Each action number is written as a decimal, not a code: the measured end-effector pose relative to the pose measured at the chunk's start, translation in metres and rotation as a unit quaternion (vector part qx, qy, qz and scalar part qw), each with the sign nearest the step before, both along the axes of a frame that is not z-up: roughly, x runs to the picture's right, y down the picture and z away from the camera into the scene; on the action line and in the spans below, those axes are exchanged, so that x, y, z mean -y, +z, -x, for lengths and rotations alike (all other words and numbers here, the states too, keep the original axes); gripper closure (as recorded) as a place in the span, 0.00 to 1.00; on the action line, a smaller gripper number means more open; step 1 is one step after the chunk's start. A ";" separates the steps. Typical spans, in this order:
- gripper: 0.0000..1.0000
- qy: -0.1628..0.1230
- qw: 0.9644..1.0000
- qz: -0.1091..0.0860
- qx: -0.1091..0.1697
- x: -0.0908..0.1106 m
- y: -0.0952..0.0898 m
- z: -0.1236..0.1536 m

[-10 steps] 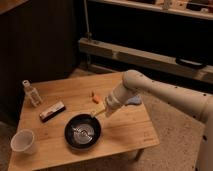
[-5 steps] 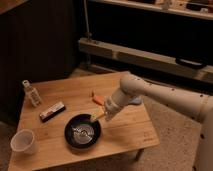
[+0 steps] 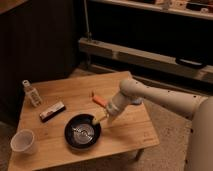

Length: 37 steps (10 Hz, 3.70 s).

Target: Pick up the ceramic bowl

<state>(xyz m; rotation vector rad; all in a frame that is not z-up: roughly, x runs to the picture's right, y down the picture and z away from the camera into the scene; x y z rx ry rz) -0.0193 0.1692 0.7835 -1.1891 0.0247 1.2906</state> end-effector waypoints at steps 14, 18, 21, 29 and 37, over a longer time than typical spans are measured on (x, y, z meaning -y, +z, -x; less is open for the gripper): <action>0.54 -0.025 0.999 0.022 -0.004 -0.008 0.016 0.013; 0.54 -0.031 0.999 0.029 0.000 -0.014 0.020 0.021; 0.54 -0.035 0.999 0.037 0.002 -0.021 0.025 0.025; 0.70 -0.046 0.997 0.055 0.004 -0.033 0.033 0.034; 0.86 -0.004 1.000 0.026 0.009 0.023 -0.006 0.011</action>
